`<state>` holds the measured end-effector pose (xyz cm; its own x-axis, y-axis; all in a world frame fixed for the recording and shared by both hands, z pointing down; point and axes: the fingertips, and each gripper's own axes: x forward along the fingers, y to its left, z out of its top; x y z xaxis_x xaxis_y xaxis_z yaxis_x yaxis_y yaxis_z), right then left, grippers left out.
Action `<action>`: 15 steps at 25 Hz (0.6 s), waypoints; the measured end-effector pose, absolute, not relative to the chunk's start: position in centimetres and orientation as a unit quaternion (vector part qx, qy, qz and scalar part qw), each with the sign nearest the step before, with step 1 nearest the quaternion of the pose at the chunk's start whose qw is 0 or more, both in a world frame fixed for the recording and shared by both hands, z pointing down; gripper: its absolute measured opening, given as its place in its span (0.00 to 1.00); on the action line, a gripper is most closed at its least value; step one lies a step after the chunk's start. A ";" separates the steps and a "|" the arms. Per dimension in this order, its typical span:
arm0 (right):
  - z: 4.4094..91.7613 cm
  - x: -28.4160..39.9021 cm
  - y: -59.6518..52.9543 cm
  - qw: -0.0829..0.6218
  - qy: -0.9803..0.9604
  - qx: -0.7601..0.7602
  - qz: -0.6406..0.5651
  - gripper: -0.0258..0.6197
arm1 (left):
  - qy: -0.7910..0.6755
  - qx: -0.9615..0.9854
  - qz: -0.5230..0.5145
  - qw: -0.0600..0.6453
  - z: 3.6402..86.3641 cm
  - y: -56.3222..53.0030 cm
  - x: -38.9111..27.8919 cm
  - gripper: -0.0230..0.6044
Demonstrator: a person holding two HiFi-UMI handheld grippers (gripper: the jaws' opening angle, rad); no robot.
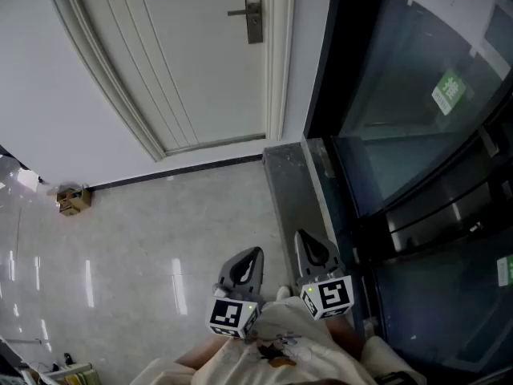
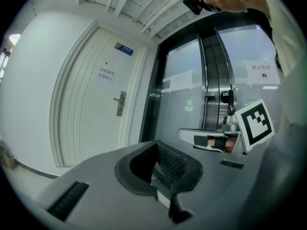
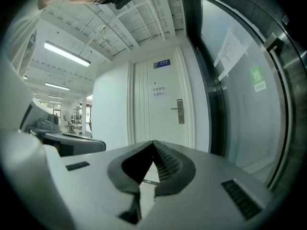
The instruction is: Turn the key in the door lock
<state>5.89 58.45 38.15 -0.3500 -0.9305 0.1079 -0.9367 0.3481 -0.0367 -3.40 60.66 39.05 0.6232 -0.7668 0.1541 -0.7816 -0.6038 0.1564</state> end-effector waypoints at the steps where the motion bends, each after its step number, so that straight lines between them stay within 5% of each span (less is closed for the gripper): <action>1: 38.4 6.1 58.7 0.035 -0.820 0.569 0.051 0.05 | -0.433 0.895 0.036 0.106 39.0 60.8 -3.0 0.04; 15: 39.9 9.4 59.9 0.032 -0.849 0.522 0.074 0.05 | -0.449 0.886 0.023 0.112 38.6 62.2 2.0 0.04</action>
